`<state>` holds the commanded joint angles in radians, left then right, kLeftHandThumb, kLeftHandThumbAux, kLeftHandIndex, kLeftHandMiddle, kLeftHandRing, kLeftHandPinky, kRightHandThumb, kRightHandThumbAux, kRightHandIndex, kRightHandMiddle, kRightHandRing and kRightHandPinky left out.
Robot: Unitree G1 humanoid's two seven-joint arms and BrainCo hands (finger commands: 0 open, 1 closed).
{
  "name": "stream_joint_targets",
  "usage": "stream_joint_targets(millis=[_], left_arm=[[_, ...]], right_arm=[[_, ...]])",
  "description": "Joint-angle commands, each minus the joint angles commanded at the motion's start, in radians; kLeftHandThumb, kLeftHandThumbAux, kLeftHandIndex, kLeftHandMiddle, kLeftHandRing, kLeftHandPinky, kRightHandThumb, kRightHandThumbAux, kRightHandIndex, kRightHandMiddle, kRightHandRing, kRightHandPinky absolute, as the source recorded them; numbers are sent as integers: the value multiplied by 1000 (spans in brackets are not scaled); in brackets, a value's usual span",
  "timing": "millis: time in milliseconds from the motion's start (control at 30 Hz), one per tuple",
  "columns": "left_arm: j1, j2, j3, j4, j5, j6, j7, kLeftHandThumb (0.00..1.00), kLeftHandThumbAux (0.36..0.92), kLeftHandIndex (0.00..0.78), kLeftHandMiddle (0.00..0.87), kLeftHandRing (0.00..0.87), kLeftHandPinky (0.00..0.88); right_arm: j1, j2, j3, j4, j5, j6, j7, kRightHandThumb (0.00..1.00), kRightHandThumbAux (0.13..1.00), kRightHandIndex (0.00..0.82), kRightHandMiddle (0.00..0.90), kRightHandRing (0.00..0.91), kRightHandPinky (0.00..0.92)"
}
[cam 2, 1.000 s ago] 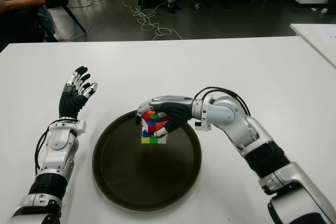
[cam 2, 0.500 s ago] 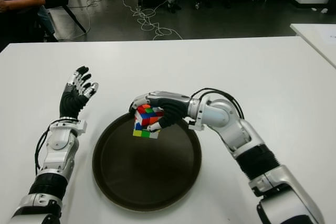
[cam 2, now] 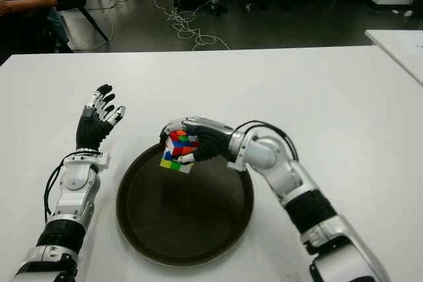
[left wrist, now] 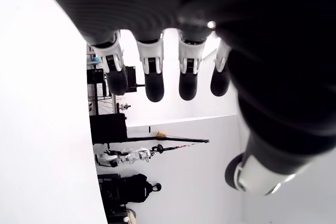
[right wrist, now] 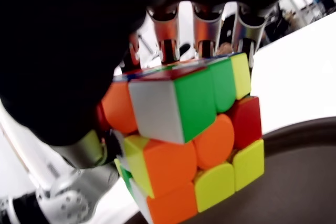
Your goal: Pick up the Rubik's Cube and put it in the plate
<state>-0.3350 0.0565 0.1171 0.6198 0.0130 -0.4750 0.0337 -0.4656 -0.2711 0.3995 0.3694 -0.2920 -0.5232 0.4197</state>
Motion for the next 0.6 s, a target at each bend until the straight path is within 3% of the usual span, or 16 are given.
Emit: stream_joint_targets(millis=[267,533,600], left_arm=[[0,-2,0,6,1,-17,6,52,736,71,109,75,33],[0,-5,3,8,-6,-22,3,58,739,78,124,88,44],[-3,-5,3,13,-5,-23,5,60,741,81,127,91,50]], right_arm=[[17,26,-8,20,-18,-3,-60,828,697,378,534,599,599],[19,43,-13,48,-3,-23,-67,825,702,379,468,380,378],[16,46,-13,59,11,-34,-54,754,724,387,350,290,281]])
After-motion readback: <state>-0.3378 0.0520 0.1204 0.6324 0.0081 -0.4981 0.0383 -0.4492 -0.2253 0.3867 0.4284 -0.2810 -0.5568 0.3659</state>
